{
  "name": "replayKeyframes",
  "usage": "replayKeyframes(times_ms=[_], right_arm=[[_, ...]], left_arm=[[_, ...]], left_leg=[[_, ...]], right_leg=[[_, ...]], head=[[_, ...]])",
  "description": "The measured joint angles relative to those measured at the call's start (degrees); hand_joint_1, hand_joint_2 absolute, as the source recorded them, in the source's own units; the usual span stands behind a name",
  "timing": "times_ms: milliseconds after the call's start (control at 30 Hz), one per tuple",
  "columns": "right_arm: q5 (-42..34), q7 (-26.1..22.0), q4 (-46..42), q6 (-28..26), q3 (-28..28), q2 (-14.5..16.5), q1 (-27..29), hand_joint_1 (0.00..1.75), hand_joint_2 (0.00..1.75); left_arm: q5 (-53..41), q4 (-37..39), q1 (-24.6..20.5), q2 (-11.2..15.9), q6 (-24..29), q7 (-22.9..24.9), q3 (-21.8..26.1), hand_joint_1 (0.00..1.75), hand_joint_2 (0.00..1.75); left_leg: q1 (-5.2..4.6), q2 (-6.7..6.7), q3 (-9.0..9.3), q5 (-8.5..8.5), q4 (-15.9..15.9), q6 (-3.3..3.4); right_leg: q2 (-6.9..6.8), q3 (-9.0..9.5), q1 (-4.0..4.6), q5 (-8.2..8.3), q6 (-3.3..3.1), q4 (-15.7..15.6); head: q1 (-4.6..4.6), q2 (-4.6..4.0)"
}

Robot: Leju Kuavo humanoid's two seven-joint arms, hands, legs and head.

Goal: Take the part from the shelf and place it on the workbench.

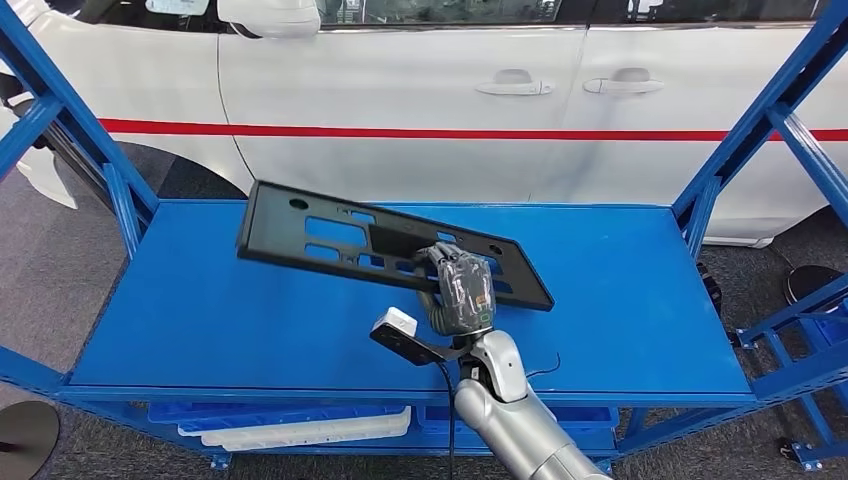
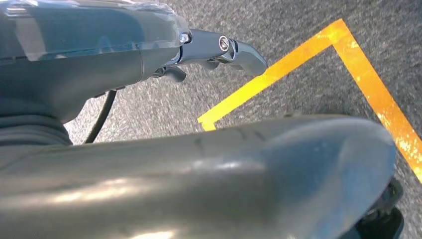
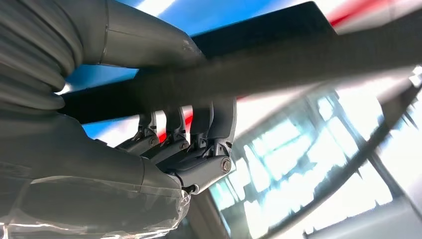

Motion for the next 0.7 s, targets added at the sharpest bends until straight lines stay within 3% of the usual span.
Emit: replayKeyframes(times_ms=[167,333,433,567,700], right_arm=[[-1.8,-1.4,-15.6,-0.2,-2.9,-0.7,-0.6,1.75,1.75],[-5.5,-2.7,-28.3,-0.2,-5.5,-1.3,-5.0,1.75,1.75],[-12.2,-3.4,-35.2,-0.2,-6.4,-2.4,-8.2,1.75,1.75],[-29.8,-6.1,-43.1,-0.2,-7.5,-5.0,-10.9,1.75,1.75],[-46.1,-9.6,-48.6,1.0,-9.2,-7.1,-11.6,1.75,1.75]], left_arm=[[-0.6,0.0,-0.5,-0.2,1.6,-0.1,-0.6,0.0,0.0],[-0.8,-0.2,-1.6,-1.0,1.2,-2.3,-1.2,0.0,0.0],[0.0,-0.3,-2.1,-1.7,1.6,-6.7,-1.2,0.0,0.0],[5.6,-0.7,-2.3,-2.7,1.7,-17.5,0.9,0.0,0.0],[9.6,-1.2,-2.3,-3.6,-2.7,-26.3,4.9,0.0,1.75]], left_leg=[[0.0,0.01,-0.16,0.02,0.0,-0.01],[0.01,0.04,-0.23,0.06,0.0,0.0],[0.01,0.04,-0.24,0.07,0.0,0.0],[-0.01,0.02,-0.29,0.08,0.0,0.02],[-0.03,0.04,-0.33,0.08,0.0,0.03]], right_leg=[[0.01,-0.18,-0.02,0.03,-0.01,0.0],[0.04,-0.27,-0.04,0.08,-0.04,0.0],[0.04,-0.28,-0.06,0.09,-0.03,0.0],[0.02,-0.3,-0.09,0.11,0.01,0.0],[0.04,-0.31,-0.09,0.14,0.05,0.0]], head=[[0.01,0.0],[0.01,0.0],[0.01,0.0],[0.01,0.0],[0.01,0.0]])
